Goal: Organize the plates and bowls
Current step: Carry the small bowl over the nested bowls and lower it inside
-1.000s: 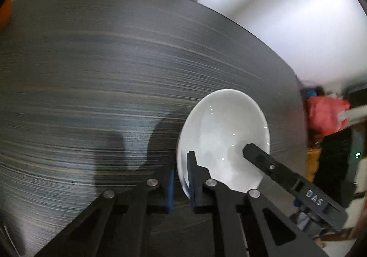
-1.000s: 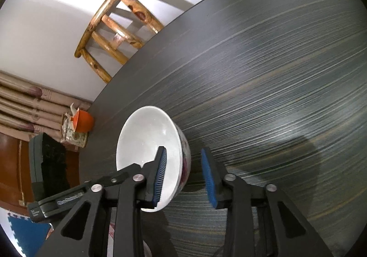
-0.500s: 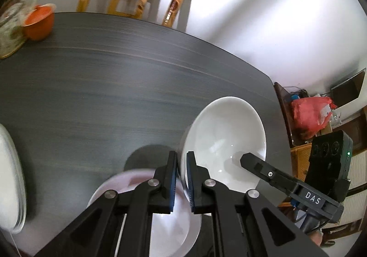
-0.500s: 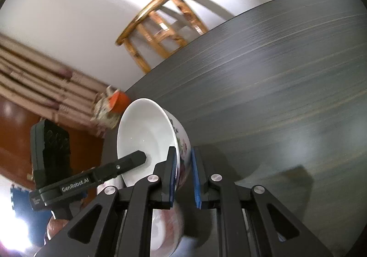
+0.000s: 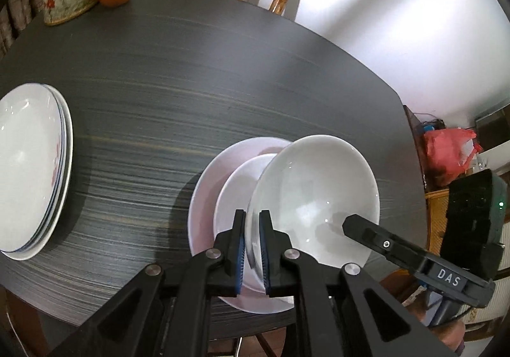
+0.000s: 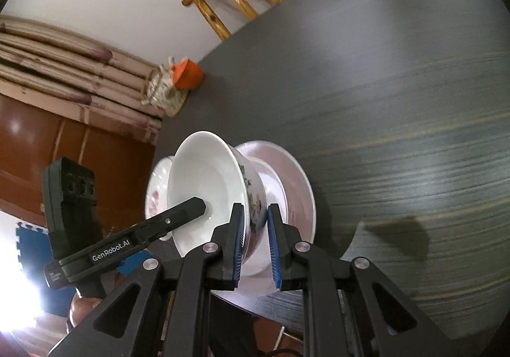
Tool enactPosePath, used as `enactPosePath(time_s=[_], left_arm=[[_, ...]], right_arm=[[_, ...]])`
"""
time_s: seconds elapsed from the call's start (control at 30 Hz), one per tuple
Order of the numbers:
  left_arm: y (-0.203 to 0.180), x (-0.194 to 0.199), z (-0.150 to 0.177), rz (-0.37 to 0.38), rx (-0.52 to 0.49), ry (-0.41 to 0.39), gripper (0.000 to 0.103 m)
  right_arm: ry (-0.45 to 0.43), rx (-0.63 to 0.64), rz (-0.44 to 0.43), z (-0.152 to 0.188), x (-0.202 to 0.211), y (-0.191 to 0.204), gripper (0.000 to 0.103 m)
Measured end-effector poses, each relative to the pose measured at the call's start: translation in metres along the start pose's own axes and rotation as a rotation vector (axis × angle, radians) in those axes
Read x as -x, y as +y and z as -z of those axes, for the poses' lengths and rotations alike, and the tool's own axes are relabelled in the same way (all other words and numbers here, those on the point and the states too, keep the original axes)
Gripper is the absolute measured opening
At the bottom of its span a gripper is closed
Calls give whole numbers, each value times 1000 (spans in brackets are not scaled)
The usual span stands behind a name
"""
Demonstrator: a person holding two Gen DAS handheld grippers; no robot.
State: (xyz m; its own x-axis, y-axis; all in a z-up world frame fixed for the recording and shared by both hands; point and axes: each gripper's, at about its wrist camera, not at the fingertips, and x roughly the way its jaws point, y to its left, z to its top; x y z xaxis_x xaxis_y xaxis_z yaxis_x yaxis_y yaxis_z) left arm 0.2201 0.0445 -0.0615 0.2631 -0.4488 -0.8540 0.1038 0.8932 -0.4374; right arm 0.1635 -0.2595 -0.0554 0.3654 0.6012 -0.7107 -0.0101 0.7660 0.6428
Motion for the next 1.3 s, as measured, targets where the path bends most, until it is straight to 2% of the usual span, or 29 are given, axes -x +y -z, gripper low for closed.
enactPosePath(time_s=[0.13, 0.33, 0.47, 0.67, 1.1, 1.3], left_arm=[[1, -2, 2, -35, -31, -9, 8], [5, -8, 4, -32, -29, 1, 8], [-2, -9, 3, -57, -54, 2, 9], [-9, -9, 5, -69, -73, 12, 16], [-11, 3, 7, -101, -104, -16, 18], [-19, 2, 9, -148, -162, -18, 20]], right_arm=[[8, 22, 40, 2, -9, 4, 15], [25, 14, 68, 1, -18, 2, 15], [19, 25, 82, 3, -17, 3, 15], [18, 20, 82, 3, -16, 2, 15], [2, 27, 90, 3, -12, 0, 15], [13, 17, 81, 5, -13, -2, 15]])
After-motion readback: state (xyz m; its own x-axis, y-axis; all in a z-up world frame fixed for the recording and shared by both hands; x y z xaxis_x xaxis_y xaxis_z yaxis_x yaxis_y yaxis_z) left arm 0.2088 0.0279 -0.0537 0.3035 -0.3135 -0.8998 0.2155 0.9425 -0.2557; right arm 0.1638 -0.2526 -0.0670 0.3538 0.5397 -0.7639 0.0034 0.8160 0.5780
